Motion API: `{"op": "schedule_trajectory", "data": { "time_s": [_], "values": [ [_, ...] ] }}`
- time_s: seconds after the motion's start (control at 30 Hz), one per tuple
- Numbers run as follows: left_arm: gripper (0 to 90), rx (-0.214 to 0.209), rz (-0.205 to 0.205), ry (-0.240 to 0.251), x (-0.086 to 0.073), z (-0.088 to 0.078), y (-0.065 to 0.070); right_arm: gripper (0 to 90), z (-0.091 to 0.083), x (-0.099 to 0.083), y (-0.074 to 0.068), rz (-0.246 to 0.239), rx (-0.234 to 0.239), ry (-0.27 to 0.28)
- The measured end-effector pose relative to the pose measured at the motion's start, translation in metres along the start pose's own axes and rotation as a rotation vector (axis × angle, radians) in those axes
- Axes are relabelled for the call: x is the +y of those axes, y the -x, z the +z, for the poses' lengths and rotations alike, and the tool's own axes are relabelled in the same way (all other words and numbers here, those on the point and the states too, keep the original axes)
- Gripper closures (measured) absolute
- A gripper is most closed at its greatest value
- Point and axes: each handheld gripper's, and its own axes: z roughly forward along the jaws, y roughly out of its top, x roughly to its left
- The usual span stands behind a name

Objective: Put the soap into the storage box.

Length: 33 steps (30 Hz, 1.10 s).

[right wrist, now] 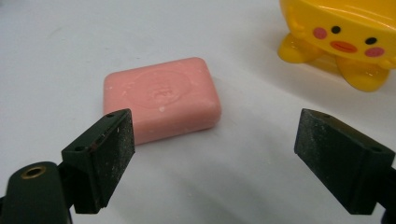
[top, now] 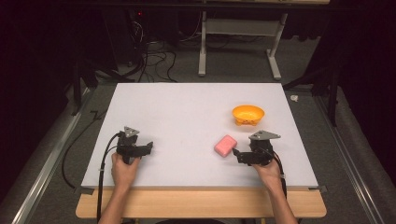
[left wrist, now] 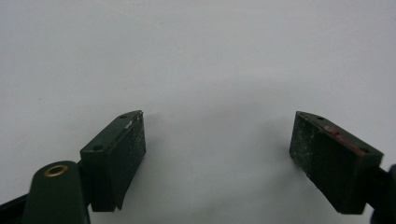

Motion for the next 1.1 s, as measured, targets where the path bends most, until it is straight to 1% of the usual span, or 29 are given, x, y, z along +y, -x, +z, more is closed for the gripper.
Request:
{"op": "schedule_trajectory", "data": {
  "time_s": [0.37,0.4,0.5,0.53,0.6,0.73,0.93,1.1],
  "values": [
    [18.7,0.000,0.000,0.000,0.000,0.000,0.000,12.7,0.003,0.009,-0.012,-0.046,0.031,-0.004],
    [18.7,0.000,0.000,0.000,0.000,0.000,0.000,12.7,0.004,0.010,-0.013,-0.044,0.034,-0.009],
    [18.7,0.000,0.000,0.001,0.000,0.000,0.000,12.7,0.006,0.011,-0.014,-0.051,0.039,-0.002],
    [18.7,0.000,0.000,0.000,0.000,0.000,0.000,12.7,0.008,0.011,-0.015,-0.055,0.049,-0.007],
    [18.7,0.000,0.000,0.000,0.000,0.000,0.000,12.7,0.010,0.011,-0.016,-0.060,0.051,-0.012],
    [18.7,0.001,-0.002,0.000,0.000,0.000,0.000,12.6,0.012,0.012,-0.018,-0.057,0.059,-0.015],
    [18.7,0.000,-0.002,0.000,0.000,0.000,0.000,12.5,0.017,0.019,-0.022,-0.079,0.069,-0.032],
    [18.7,0.001,-0.001,0.000,0.000,0.000,0.000,12.5,0.019,0.025,-0.026,-0.099,0.077,-0.029]
  ]
}}
